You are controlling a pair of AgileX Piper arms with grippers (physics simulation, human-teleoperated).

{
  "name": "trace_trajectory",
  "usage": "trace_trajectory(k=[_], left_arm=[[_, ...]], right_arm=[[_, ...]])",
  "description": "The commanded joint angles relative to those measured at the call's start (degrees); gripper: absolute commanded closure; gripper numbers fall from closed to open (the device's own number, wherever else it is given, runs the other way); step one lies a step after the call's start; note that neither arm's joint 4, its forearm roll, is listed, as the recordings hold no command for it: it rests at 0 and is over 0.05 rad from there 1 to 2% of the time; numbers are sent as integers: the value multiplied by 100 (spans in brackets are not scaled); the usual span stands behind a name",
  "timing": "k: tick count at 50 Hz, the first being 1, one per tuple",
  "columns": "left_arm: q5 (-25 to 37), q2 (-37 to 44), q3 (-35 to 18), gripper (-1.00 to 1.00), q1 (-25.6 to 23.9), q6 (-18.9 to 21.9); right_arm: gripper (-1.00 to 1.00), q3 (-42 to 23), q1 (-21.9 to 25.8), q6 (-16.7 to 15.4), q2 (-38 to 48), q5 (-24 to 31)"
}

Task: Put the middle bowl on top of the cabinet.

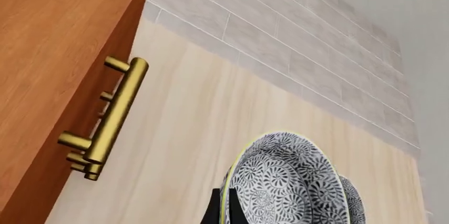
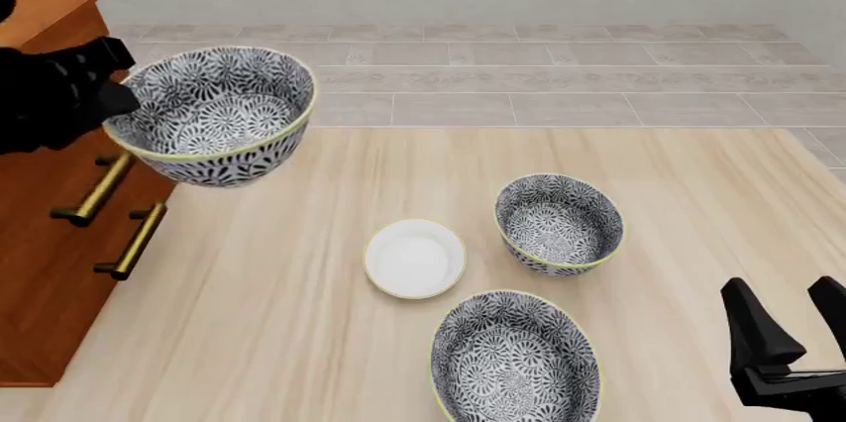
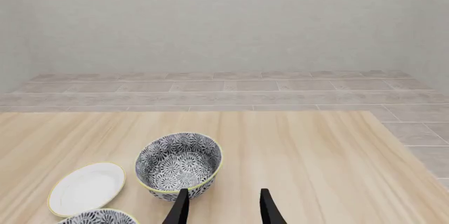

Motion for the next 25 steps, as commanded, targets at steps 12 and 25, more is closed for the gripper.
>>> trace_trajectory(k=[12,25], left_arm=[[362,99,-726,100,329,109],[456,188,-1019,100,478,105]], right_arm=[[-100,1,-29,-13,-3,0],[-100,-4,-34,7,22,-5]])
